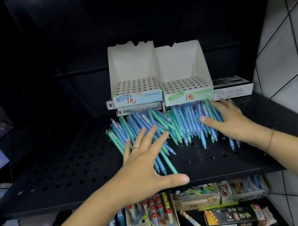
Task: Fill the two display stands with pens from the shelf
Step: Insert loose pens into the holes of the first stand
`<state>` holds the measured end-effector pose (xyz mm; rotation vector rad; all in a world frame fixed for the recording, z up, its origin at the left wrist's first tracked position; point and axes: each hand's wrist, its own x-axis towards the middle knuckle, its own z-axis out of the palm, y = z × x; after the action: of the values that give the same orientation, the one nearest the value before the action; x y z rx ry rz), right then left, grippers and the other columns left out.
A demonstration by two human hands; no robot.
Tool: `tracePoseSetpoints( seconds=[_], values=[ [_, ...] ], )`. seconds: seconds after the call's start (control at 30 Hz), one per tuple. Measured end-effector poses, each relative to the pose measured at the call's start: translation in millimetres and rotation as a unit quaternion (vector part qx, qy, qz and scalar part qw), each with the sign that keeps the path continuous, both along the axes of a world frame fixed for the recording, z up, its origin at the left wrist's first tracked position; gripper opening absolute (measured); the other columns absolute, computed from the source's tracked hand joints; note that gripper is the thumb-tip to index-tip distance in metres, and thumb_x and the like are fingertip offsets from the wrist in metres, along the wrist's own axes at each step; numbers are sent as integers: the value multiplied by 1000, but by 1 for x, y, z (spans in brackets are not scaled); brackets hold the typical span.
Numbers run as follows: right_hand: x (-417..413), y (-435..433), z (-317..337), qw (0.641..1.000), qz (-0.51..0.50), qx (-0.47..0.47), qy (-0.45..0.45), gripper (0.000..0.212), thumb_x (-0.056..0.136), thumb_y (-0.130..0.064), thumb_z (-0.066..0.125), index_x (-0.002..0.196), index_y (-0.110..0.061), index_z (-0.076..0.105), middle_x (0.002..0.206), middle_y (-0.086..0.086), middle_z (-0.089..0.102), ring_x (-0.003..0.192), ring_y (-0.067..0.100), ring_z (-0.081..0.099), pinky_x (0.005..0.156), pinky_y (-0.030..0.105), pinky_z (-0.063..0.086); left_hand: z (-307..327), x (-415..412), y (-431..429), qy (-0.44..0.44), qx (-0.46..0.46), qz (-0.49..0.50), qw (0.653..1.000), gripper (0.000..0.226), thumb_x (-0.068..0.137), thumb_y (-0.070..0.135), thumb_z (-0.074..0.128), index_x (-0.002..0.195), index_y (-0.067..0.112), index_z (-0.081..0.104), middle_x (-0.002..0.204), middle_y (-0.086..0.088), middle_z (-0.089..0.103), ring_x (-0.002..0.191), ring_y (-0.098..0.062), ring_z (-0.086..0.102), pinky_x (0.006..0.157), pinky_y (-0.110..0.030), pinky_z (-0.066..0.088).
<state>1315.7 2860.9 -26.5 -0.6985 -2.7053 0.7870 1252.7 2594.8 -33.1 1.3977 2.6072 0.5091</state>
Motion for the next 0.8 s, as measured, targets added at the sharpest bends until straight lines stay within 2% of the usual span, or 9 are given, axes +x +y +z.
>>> tracePoseSetpoints(
  seconds=[0.13,0.33,0.43,0.6,0.8],
  values=[
    [0,-3,0,1000,2,7,-2,81,86,-64,44,152,-30,12,161,3,0,148,26,-2,119,49,7,0,4,9,8,-17,4,1000,99,71,82,47,145,52,-10,152,25,-29,135,0,-38,115,-46,-20],
    [2,-2,-1,1000,12,6,4,83,84,-66,42,152,-30,12,161,2,1,148,25,-1,119,49,7,0,-12,12,48,-24,29,998,85,82,74,40,149,44,-2,157,20,-17,142,-4,-26,117,-47,-16],
    [1,-2,-3,1000,12,8,7,82,84,-66,43,152,-30,14,161,1,2,148,25,0,119,50,8,4,-24,10,63,-25,26,997,82,84,70,41,150,41,2,159,17,-9,145,-5,-14,119,-41,-10],
    [0,-1,-4,1000,11,21,3,81,84,-67,42,152,-30,16,161,0,3,148,25,3,118,51,9,5,-40,9,105,22,29,994,76,86,63,46,151,35,17,159,12,14,145,-11,15,118,-32,9],
    [2,-3,-4,1000,9,20,6,79,86,-65,43,151,-29,16,161,1,3,147,25,2,119,49,9,10,-52,7,191,37,29,980,76,82,69,30,147,30,32,151,10,33,140,-14,28,114,-31,14]
  ],
)
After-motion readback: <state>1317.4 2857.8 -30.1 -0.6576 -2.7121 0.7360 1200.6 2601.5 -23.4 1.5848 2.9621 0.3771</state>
